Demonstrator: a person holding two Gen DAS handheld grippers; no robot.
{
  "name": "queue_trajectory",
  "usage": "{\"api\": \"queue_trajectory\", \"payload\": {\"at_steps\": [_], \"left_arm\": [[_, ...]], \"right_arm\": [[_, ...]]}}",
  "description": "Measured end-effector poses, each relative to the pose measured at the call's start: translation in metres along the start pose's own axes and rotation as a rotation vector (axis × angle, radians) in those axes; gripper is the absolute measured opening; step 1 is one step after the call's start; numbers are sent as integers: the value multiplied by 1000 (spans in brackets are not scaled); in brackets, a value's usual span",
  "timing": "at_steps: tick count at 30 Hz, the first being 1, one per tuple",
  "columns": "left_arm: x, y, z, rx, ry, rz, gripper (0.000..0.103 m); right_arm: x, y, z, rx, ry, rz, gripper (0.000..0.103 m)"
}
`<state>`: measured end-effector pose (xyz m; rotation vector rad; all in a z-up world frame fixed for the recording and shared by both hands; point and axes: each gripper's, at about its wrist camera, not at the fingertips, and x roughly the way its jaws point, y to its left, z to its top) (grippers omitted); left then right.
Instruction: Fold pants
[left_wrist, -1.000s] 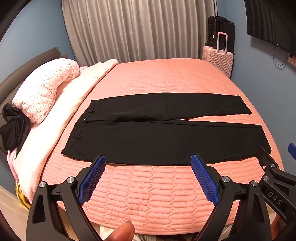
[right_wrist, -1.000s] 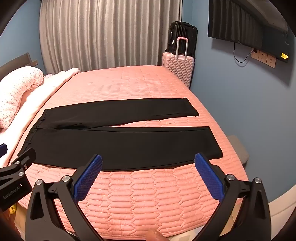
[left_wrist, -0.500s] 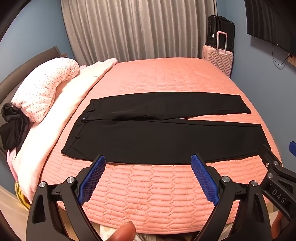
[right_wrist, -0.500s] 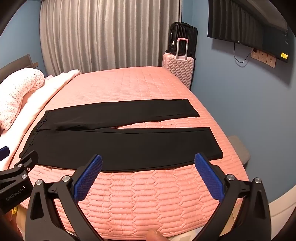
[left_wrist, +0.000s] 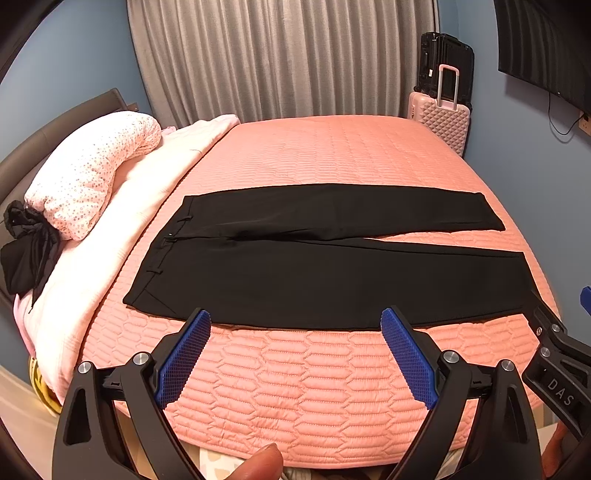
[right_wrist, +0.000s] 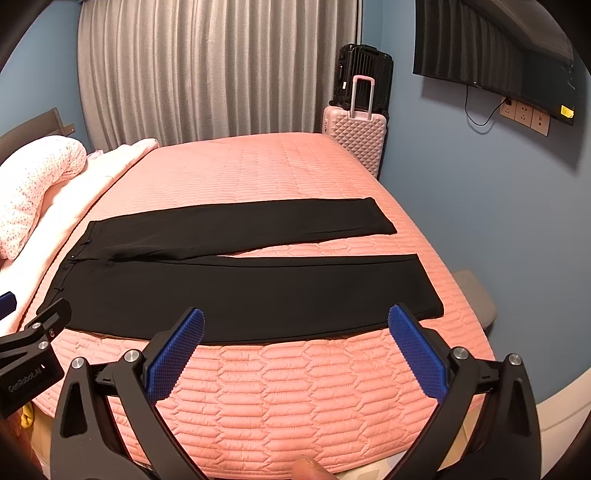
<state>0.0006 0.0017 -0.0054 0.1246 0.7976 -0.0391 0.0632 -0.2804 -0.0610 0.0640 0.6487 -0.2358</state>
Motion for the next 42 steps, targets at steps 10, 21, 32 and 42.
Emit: {"api": "queue_trajectory", "payload": {"at_steps": [10,21,32,42], "left_arm": [[-1,2,-1,-4,-3,-4,92],[-1,2,-1,-6,1,1,92],[-2,1,-1,-3,0,-3,92],[1,3,0,0,7,-8,92]], "right_arm": [[0,-2,-1,10,-5,4,98],[1,-1,-1,9,1,11,98],[2,-1,-1,8,2,11,98],[4,-2,-2,10,6,10,98]]}}
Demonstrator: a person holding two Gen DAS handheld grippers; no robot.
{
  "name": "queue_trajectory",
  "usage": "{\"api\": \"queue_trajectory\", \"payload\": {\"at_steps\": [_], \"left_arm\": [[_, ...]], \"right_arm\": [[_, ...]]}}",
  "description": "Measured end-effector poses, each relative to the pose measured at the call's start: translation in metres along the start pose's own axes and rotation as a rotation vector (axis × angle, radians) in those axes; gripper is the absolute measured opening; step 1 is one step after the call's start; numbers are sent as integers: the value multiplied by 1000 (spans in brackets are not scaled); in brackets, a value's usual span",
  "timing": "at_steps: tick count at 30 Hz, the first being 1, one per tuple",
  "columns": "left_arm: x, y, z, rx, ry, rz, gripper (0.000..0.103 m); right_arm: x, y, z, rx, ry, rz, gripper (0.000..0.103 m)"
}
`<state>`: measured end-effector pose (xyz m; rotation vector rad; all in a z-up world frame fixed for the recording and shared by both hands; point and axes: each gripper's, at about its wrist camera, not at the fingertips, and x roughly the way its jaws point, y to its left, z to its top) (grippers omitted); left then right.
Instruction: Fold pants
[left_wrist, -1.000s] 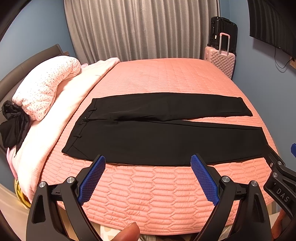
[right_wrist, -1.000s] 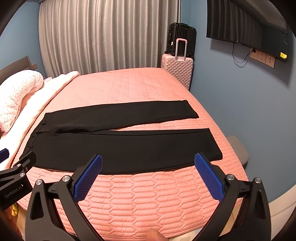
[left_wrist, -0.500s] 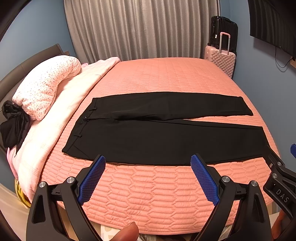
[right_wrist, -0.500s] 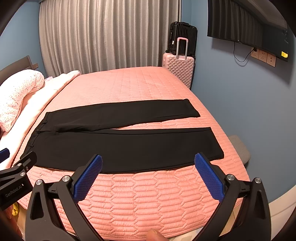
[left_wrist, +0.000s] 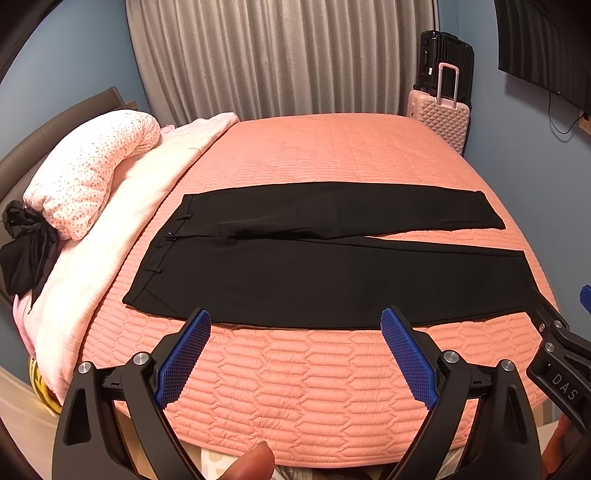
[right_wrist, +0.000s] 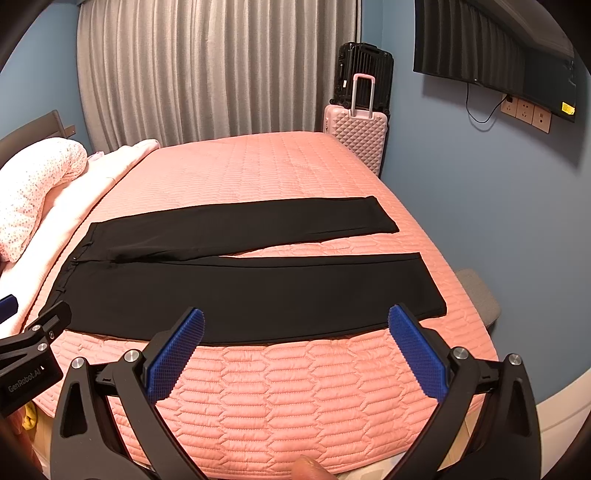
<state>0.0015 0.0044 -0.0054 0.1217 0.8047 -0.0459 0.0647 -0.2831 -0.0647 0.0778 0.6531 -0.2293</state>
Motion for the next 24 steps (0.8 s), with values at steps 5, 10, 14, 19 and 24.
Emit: {"api": "queue_trajectory", "payload": {"at_steps": [5,10,14,19,24], "left_arm": [[2,1,2,3,3,-4,92],[3,1,3,1,3,-2,92],[4,1,3,4,4,-4,92],[5,2,4,7,6,-5,92],[5,1,4,8,7,-7,92]], "right_arm": [[1,1,1,-3,1,3,98],[1,0,1,0,1,3,98],[2,1,2,-1,3,4,98],[3,0,2,-4,8,11,98],[3,0,1,-2,9,18,98]]}}
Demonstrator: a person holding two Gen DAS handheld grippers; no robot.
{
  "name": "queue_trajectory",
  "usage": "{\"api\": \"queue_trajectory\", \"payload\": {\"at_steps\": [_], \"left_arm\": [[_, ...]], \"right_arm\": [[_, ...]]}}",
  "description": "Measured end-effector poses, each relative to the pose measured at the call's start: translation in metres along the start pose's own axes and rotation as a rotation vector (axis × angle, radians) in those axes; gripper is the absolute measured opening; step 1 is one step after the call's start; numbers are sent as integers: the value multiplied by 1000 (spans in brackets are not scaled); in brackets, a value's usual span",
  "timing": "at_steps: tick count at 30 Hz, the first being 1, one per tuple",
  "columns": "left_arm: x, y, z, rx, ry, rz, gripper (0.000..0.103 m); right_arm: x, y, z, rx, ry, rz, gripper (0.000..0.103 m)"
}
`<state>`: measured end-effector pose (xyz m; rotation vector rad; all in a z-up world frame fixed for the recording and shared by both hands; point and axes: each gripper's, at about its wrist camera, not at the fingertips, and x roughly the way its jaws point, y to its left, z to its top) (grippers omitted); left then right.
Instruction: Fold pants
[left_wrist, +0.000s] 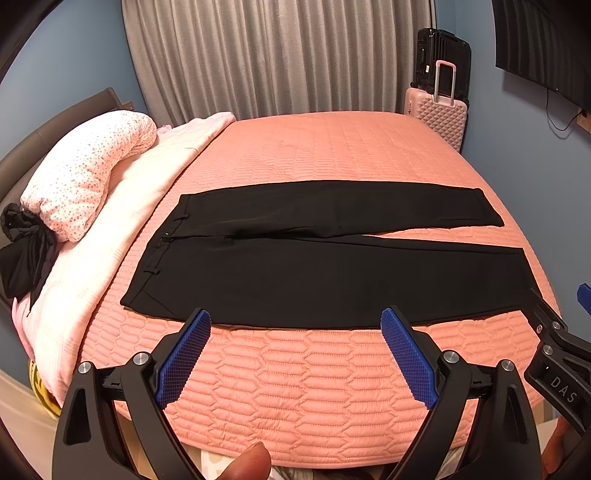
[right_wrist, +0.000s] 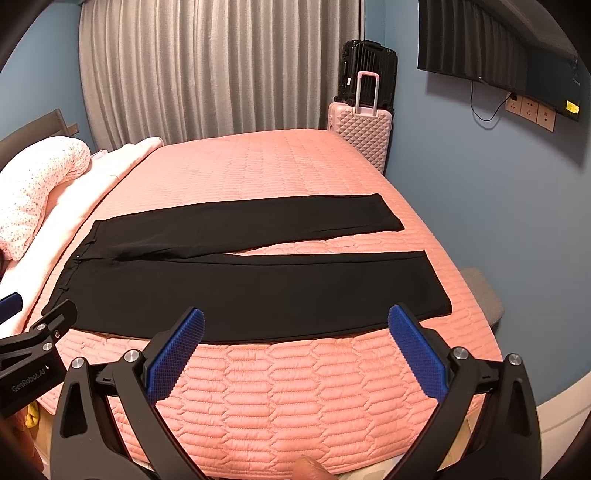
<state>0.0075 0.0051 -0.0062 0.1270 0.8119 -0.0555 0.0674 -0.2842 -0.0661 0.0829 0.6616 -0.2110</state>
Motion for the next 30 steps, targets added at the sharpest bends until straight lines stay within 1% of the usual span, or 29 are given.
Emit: {"api": "queue_trajectory", "payload": {"at_steps": [13,17,19,22,23,25,26,27,28,30], "left_arm": [[1,-4,-1,7,5,3,92],[1,-5,-1,18,1,9,92],[1,-6,0,27,-5,29,92],[5,-4,5,11,-2,37,92],[8,-4,6,12,-1,36,92],[14,-5,9,26,-8,56,92],[21,-6,12,33,-15,63,92],[28,-8,15,42,-13,61,92],[35,-9,18,48,-10,57,92],[55,-11,27,44,-10,39,92]], "right_arm": [[1,-7,-1,8,5,9,98],[4,-20,2,6,-2,14,98],[6,-27,4,-5,-13,17,98],[13,-42,9,-9,-25,26,98],[19,-47,12,-13,-26,35,98],[32,-53,18,-16,-20,42,98],[49,-60,25,-14,-10,78,98],[59,-64,29,-18,-8,92,98],[74,-69,36,-26,-6,101,98],[121,-83,59,-93,3,105,98]]}}
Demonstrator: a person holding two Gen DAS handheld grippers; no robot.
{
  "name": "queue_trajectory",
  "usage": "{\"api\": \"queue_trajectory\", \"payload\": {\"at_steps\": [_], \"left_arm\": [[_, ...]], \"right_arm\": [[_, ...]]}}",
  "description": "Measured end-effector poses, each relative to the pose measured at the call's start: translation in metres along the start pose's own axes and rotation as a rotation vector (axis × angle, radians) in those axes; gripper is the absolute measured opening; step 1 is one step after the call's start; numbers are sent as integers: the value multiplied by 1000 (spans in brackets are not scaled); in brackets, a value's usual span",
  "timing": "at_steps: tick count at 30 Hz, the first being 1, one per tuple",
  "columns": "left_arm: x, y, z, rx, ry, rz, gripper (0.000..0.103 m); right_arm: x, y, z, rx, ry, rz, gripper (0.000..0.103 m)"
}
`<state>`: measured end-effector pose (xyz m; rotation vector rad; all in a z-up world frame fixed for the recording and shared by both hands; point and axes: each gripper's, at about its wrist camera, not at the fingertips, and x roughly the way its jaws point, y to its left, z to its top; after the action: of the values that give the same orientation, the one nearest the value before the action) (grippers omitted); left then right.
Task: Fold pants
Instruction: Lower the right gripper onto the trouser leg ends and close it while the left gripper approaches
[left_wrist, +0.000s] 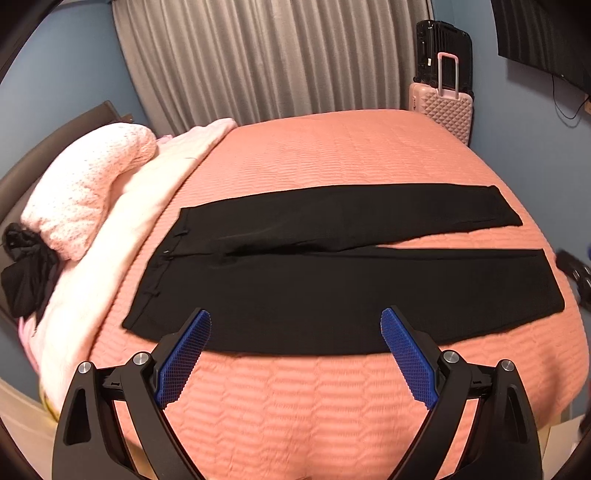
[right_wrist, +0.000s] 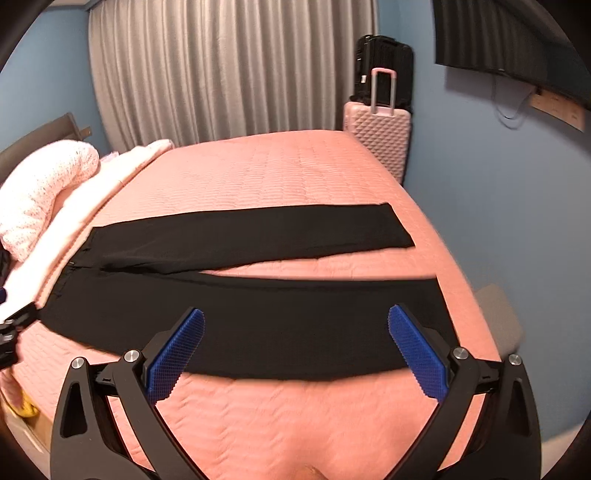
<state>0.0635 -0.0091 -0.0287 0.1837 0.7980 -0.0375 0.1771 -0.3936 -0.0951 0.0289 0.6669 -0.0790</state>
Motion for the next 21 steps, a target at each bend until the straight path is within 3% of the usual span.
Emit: {"api": "queue_trajectory", "payload": {"at_steps": [3,5,7,10,16,21], "left_arm": [[29,-4,13,-17,8,-18,92],[51,-8,22,-29,6,-20,92],[70,-13,30,-40,6,-18,92],[103,-22,37,-55,3,-6,92],[149,-41,44,-49,25,-5,92],[181,-57,42,-55,54,-20,92]], "right_arm": [[66,-33,32,-93,8,-13,98],[125,-65,52,-111,76,16,98],[171,-96,65,-83,121,7,98],[240,-143,85,-18,156,92,98],[333,-186,115,-63,211,112,98],[388,-213,130,-26,268,229,98]]}}
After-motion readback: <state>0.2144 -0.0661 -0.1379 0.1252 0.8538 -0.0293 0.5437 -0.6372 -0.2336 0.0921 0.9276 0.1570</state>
